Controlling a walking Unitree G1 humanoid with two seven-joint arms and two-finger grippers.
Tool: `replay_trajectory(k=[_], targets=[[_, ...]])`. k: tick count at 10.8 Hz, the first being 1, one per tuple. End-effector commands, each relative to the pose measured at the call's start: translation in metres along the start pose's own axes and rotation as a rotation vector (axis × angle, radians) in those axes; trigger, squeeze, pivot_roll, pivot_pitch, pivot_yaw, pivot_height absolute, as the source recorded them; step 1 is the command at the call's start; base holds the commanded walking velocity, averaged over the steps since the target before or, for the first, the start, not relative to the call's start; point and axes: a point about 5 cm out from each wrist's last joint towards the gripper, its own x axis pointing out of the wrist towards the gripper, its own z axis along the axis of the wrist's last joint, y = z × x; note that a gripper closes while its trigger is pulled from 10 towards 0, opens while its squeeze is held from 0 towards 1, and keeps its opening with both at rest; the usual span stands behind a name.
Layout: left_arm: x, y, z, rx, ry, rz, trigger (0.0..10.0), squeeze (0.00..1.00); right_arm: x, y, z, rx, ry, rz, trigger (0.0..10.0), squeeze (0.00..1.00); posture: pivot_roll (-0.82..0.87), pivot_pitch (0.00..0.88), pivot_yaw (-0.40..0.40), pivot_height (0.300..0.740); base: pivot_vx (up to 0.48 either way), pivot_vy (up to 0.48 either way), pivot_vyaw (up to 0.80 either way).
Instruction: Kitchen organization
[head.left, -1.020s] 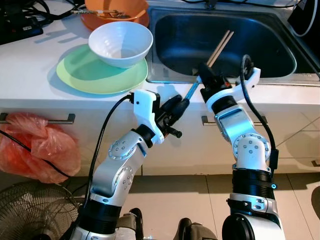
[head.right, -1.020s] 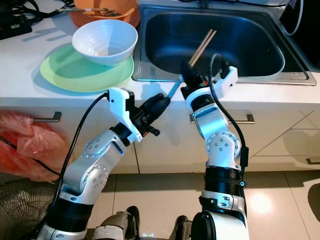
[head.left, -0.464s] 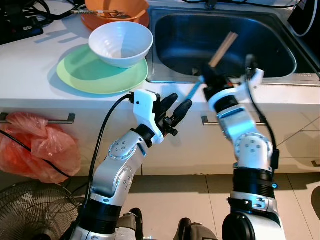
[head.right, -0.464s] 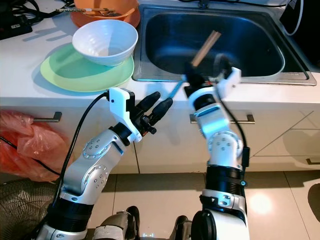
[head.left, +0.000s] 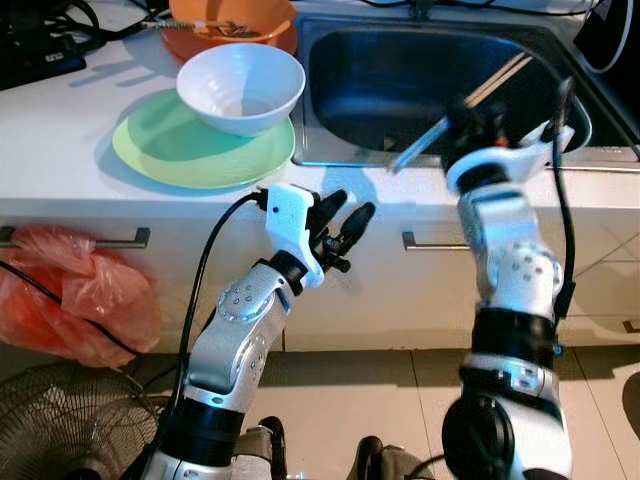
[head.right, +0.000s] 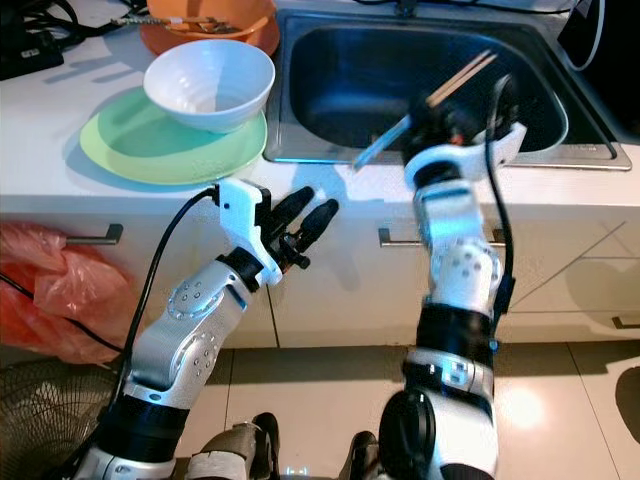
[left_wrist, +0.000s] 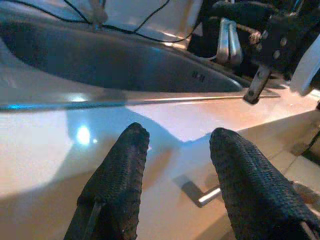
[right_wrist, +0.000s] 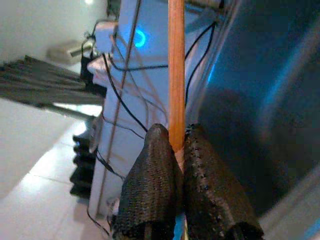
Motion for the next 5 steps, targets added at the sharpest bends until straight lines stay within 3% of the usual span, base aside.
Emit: replay_trajectory(k=[1,4,5], targets=[[0.002,-0.002,-0.003,0.026,0.016,0.006,10.0,0.00,0.004,0.007,0.003,0.013,-0.027,0.012,10.0,0.00,0.14,0.146,-0.050,0.740,0.000,0.000,0.00],[0.006,0.009,0.002,0.116,-0.024,0.125,10.0,0.00,0.016,0.028,0.016,-0.252,-0.134,0.104,10.0,0.00,0.15,0.143,-0.053,0.740,0.000,0.000,0.00],[0.006,0.010,0.002,0.130,-0.026,0.138,10.0,0.00,0.017,0.029,0.017,-0.289,-0.147,0.114,10.0,0.00,0.15,0.143,-0.053,0.740,0.000,0.000,0.00]])
